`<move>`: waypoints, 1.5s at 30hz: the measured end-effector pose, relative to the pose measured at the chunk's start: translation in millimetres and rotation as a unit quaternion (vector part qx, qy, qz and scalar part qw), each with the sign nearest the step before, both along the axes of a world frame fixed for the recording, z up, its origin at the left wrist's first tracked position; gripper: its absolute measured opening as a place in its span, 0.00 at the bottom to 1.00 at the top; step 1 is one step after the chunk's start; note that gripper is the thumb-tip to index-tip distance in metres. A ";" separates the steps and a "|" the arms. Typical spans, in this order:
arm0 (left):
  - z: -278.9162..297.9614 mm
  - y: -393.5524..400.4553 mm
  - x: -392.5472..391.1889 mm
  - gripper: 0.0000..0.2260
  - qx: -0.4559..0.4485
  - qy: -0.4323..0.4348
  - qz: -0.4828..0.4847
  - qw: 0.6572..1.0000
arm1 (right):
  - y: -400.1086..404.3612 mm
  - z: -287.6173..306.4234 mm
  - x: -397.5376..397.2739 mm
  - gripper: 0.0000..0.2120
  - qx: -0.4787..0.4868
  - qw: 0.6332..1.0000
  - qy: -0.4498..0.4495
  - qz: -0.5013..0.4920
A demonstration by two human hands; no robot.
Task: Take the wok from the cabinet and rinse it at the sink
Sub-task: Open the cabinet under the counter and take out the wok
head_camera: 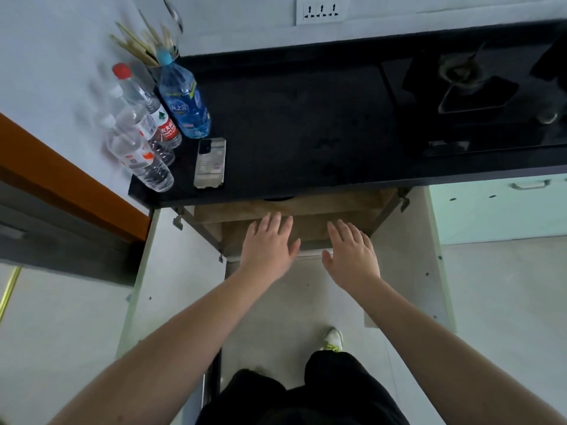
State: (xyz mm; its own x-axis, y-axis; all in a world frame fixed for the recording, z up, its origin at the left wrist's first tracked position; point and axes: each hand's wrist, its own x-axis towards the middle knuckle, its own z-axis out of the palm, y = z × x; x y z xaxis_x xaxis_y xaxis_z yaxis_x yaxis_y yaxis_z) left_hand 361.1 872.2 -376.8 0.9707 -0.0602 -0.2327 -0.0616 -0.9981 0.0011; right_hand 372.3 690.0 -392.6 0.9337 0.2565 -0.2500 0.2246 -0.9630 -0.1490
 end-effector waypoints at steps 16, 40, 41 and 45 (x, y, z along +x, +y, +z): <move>-117.3 22.5 54.0 0.27 -0.057 -0.030 0.007 0.998 | 47.8 -128.1 53.1 0.29 0.092 0.992 -0.056 -0.070; -318.0 17.9 178.9 0.28 -0.091 -0.220 -0.035 0.971 | 48.7 -335.9 199.9 0.26 0.193 0.920 -0.324 -0.107; -323.9 15.4 183.6 0.28 -0.095 -0.222 -0.036 0.970 | 47.0 -340.2 206.3 0.27 0.189 0.917 -0.335 -0.103; -345.4 8.0 199.1 0.28 -0.079 -0.243 -0.042 0.966 | 39.0 -355.0 225.1 0.29 0.138 0.920 -0.359 -0.081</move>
State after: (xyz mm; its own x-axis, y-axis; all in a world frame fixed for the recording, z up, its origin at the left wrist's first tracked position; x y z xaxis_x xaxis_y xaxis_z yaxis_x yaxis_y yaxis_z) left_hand 560.2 880.2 -722.2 0.9530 -0.1405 0.2686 -0.1736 -0.9793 0.1039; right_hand 597.4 729.0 -747.6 0.8641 0.0616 0.4995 0.2180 -0.9403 -0.2612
